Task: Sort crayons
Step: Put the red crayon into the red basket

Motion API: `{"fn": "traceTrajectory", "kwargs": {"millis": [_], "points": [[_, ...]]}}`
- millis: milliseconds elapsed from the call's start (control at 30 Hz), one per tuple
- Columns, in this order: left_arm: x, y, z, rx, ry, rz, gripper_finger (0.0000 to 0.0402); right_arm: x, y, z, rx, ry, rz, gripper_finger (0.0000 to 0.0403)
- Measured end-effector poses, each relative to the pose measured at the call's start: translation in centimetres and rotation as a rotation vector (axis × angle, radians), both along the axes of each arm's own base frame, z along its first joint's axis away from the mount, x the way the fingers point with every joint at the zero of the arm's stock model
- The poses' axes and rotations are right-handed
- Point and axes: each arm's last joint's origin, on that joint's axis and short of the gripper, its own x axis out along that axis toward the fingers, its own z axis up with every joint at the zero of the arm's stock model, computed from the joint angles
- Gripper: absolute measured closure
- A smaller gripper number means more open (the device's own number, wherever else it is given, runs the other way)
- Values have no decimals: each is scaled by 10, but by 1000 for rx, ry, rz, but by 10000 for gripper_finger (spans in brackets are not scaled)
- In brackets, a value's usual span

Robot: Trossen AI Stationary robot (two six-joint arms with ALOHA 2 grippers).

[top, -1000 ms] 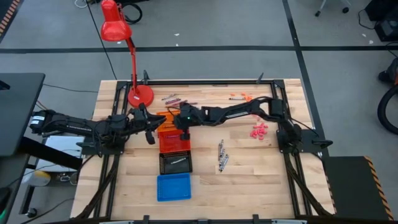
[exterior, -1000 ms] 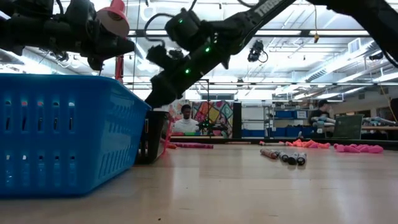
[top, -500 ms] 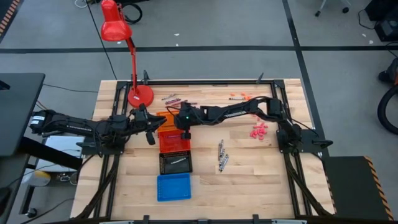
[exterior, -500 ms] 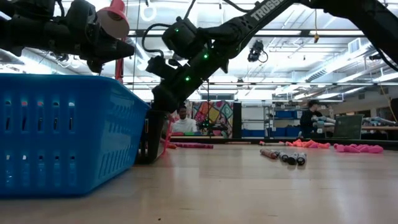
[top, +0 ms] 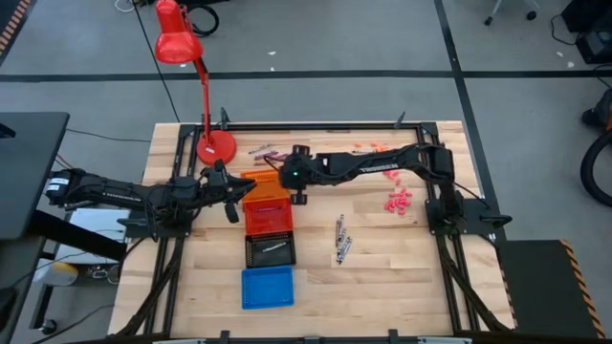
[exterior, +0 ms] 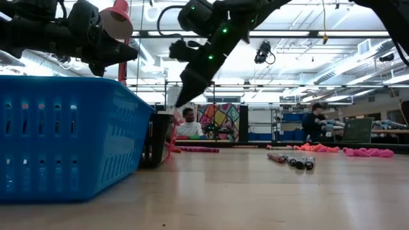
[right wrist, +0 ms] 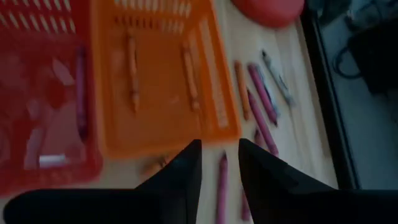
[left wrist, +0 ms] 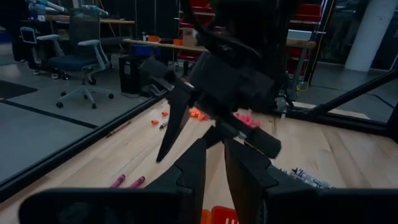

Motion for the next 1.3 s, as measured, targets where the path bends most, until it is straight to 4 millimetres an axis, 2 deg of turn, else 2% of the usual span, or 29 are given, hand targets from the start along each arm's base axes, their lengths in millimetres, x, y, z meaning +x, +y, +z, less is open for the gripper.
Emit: {"fn": "traceTrajectory", "kwargs": {"millis": [200,400,567,833,1100,1300], "points": [[0,0,-4,-9,40,0,331,-25,1,-7,19,53,-25,293],[-1,0,-10,-13,104,2,331,-46,2,-29,68,-20,22,293],[-1,1,-11,9,114,29,331,-59,-8,-52,142,-67,52,293],[-3,6,-10,108,151,216,331,-68,-24,-65,191,-169,44,272],[-4,6,-10,170,178,216,331,-76,-43,-93,246,-190,-19,251],[-4,8,-12,169,199,229,331,-78,-47,-103,323,-204,-19,250]]}}
